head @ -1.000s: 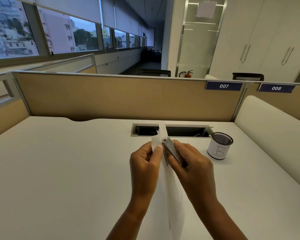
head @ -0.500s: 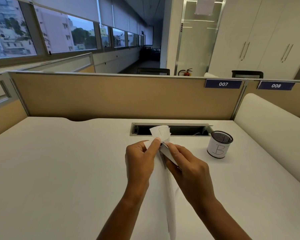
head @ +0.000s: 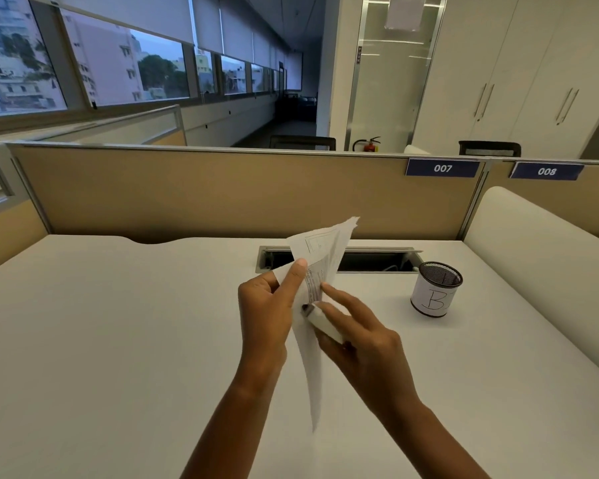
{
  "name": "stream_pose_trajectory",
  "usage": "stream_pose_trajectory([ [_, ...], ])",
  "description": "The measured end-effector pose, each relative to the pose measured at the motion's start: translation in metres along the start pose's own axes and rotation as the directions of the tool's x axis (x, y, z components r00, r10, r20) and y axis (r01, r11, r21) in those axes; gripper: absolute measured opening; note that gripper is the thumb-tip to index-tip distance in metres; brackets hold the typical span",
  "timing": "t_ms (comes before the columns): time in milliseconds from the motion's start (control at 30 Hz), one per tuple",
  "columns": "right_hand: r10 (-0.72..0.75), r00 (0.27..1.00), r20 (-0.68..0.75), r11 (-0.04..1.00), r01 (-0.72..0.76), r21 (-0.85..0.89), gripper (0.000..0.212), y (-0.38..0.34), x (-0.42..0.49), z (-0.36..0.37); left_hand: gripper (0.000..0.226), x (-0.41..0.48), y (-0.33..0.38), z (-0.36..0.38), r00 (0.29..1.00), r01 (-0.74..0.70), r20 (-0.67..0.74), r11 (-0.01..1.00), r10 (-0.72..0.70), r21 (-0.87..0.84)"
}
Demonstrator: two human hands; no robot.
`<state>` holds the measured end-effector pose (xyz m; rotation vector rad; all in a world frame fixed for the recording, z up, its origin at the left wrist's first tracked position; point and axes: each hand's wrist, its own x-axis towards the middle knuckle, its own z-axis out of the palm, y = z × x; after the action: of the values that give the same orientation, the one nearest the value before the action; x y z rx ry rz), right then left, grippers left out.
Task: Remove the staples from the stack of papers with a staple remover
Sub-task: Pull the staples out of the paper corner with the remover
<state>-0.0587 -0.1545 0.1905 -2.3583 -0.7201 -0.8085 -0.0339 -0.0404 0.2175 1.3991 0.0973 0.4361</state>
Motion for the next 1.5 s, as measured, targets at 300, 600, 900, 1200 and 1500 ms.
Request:
stream_pose_trajectory([
  [300, 0.377, 0.924, 0.054, 0.833, -0.365, 0.417, 0.024, 0.006, 0.017, -0.013, 0.008, -0.001, -0.002, -0.003, 0.974, 0.184, 0.166, 0.965, -0.154, -0.188],
  [600, 0.419, 0.901, 0.109, 0.859, -0.432, 0.273, 0.039, 0.009, 0.024, -0.024, 0.011, 0.004, -0.007, 0.011, 0.953, 0.298, 0.051, 0.888, -0.299, -0.349],
  [900, 0.222, 0.97, 0.095, 0.955, -0.197, -0.219, 0.033, 0.018, 0.014, -0.026, 0.022, -0.001, -0.015, 0.003, 0.92, 0.391, 0.141, 0.824, -0.366, -0.41],
  [1200, 0.484, 0.75, 0.45, 0.657, -0.652, 0.378, 0.016, 0.015, 0.033, -0.036, 0.024, -0.013, -0.019, 0.011, 0.982, 0.183, 0.011, 0.933, -0.189, -0.31],
  [1500, 0.494, 0.698, 0.519, 0.497, -0.716, 0.49, 0.008, 0.008, 0.041, -0.041, 0.025, -0.025, -0.021, 0.017, 0.988, -0.141, -0.067, 0.989, 0.137, -0.052],
])
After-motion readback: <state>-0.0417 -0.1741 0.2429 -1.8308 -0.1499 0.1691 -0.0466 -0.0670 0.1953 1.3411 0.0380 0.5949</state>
